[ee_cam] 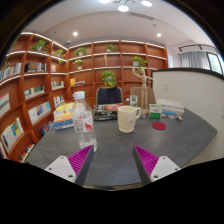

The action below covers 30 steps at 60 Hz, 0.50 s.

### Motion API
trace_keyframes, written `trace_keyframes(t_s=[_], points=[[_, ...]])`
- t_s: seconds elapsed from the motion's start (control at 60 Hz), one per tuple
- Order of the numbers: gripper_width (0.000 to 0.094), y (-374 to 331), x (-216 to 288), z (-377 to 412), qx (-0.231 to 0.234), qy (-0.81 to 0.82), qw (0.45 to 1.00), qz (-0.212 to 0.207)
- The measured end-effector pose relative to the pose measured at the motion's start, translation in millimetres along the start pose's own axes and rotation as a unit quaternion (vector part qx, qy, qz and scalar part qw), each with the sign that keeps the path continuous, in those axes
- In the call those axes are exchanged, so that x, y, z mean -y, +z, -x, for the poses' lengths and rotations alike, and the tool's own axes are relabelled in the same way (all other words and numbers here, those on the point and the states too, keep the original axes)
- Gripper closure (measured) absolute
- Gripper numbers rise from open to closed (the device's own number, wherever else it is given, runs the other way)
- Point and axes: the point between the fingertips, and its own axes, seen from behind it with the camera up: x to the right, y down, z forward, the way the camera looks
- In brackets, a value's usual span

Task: Pour water

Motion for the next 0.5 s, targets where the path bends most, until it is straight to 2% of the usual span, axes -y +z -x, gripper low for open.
trace_keyframes(t_s=[0.1, 0.217, 0.3, 0.5], points=[[0.0108, 19.7, -18.6, 32.1, 0.004, -0.001, 1.000, 0.000], [0.0107, 41.4, -18.0, 68.4, 0.025, 0.002, 1.000, -0.008], [0.0108, 56.2, -3.7, 88.6, 0.043, 0.003, 0.999, -0.016], [0.0109, 93.7, 39.3, 103.5, 0.035, -0.003, 0.998, -0.051]])
